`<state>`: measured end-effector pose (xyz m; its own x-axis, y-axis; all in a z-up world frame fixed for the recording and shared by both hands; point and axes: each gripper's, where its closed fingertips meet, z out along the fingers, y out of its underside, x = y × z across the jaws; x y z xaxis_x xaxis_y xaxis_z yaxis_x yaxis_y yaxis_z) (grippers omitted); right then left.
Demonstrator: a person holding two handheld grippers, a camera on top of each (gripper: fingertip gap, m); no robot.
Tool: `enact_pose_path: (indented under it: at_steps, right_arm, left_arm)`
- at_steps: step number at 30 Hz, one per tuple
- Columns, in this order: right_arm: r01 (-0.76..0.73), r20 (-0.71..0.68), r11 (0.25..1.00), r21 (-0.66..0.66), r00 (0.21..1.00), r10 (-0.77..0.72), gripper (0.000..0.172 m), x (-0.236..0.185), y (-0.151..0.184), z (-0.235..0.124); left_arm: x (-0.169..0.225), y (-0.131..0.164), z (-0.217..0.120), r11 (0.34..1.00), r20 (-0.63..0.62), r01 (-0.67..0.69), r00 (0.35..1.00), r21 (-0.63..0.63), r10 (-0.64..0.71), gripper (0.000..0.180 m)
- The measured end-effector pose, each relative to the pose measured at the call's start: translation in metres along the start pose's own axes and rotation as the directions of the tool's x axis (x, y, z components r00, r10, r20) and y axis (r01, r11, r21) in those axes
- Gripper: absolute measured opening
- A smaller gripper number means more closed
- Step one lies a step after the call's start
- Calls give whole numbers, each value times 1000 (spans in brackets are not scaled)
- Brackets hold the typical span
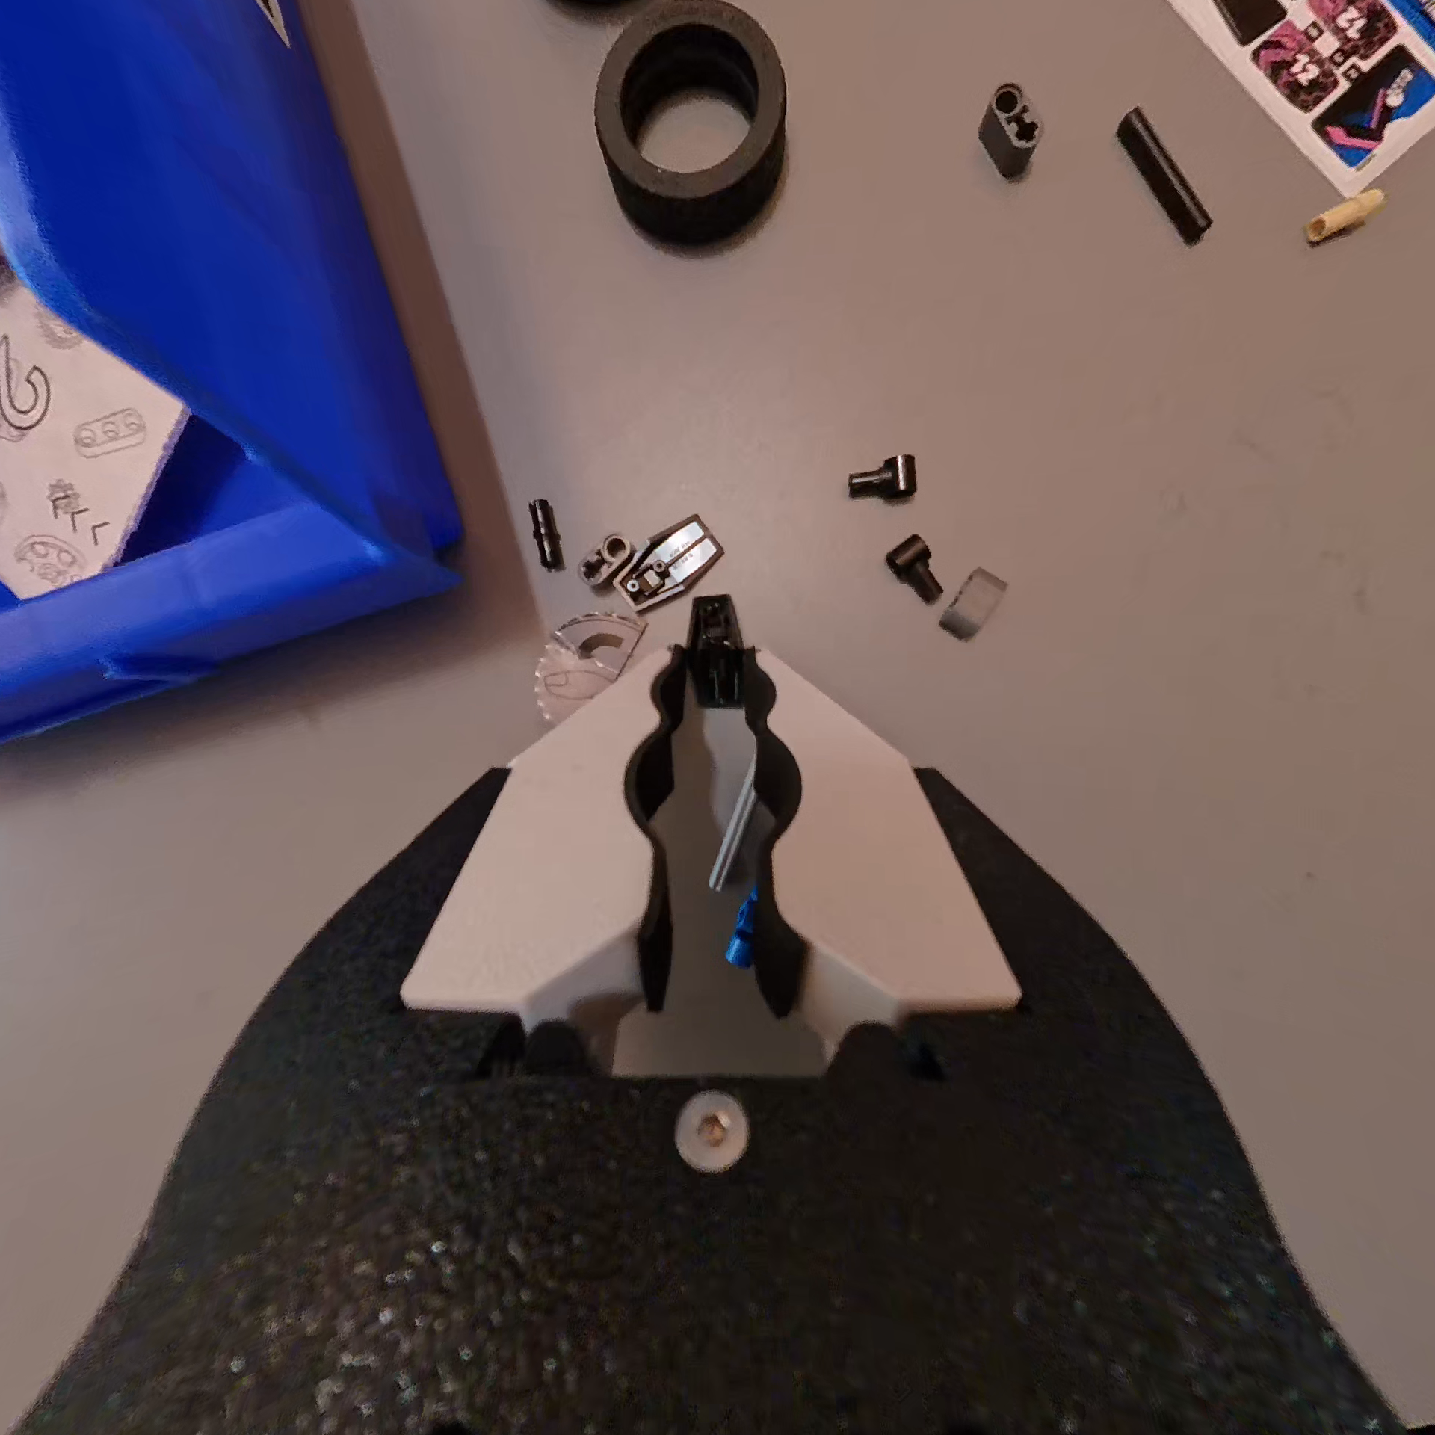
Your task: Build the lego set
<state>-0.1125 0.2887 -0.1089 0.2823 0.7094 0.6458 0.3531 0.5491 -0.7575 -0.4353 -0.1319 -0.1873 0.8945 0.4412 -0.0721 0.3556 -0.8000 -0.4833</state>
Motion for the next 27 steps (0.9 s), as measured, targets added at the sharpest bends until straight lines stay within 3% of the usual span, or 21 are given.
enact_pose_path:
  at_steps: [8,12,17,22,24,27]
  right_arm:
    - [23,12,1000,-6,1000,-23,27,-3,1,2]
    - [30,21,1000,-8,999,-30,27,-4,2,2]
    - [34,31,999,-6,999,-34,26,-6,1,3]
    - [49,40,999,-11,998,-49,25,-9,2,4]
    - [57,42,998,-14,998,-56,25,-10,2,4]
    - [64,46,998,-17,997,-63,25,-11,2,5]
  left_arm:
    - [5,-6,-3,1000,6,-19,1000,18,19,11]
    - [23,-30,-19,994,-35,-35,999,105,39,11]
    - [102,-63,-28,964,-222,-146,955,221,196,11]
    - [200,-73,-17,950,-500,-118,828,288,254,11]
    - [220,-69,-8,947,-526,-149,802,283,284,11]
    - [235,-61,2,903,-464,-294,782,314,416,11]
